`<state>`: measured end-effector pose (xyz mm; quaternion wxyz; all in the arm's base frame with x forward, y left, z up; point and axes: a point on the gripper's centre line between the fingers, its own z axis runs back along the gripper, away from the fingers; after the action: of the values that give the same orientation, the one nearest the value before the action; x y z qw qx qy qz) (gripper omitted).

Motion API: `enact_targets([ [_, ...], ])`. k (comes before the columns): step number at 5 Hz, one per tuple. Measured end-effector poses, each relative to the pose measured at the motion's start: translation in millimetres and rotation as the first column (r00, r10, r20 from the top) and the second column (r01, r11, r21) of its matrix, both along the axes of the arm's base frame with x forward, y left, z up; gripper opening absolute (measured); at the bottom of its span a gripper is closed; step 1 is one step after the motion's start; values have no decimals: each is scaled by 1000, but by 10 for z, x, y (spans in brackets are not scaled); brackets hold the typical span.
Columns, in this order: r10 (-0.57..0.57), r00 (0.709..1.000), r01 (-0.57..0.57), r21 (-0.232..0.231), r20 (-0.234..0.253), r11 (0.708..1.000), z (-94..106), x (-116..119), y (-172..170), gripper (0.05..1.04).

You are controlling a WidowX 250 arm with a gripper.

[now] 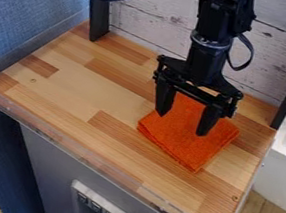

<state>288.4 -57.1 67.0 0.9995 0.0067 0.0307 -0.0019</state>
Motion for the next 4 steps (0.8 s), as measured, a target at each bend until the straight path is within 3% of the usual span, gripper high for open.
enact_targets([
  [1, 80, 997, -80, 2, 1, 997, 0, -1, -4, 999],
  [2, 211, 977, -211, -3, 33, 977, -7, 51, -15, 999],
  [3, 341, 939, -341, -3, 41, 940, -71, 94, -13, 997],
  [4, 477, 877, -477, -10, 53, 879, -103, 172, 22, 999],
])
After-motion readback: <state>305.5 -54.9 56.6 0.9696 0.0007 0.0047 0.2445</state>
